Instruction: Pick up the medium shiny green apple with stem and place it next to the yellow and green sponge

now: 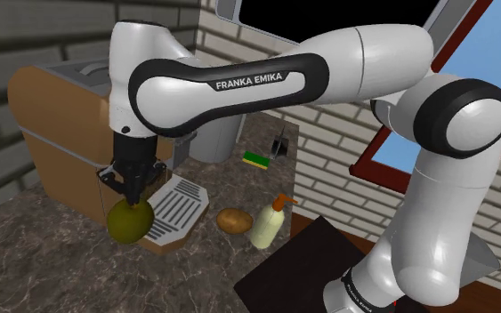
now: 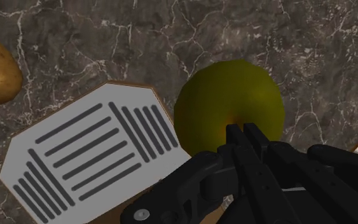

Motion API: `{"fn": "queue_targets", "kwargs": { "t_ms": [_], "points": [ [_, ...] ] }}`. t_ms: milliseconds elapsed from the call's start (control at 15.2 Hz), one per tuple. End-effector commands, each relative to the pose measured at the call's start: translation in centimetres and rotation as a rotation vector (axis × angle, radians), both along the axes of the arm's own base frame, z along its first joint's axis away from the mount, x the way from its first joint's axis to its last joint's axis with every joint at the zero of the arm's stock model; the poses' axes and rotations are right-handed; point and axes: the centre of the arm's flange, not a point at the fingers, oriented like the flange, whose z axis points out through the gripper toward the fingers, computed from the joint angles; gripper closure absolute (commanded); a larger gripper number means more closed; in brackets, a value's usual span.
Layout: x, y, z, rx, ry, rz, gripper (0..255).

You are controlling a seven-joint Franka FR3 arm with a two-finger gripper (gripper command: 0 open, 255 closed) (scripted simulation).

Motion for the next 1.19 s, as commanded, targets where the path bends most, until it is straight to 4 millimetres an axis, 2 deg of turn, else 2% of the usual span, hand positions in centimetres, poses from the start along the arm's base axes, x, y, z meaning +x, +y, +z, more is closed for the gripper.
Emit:
{"fn": "queue_targets", "kwargs": {
  "t_ms": [0,66,1122],
  "points": [
    [-0.1,-0.1,1.2,0.000,0.000,0.000,255],
    [-0.1,-0.1,1.6,0.000,0.000,0.000,255],
    [2.6,-21.0,1.7,0.000,0.000,0.000,255]
  ]
}}
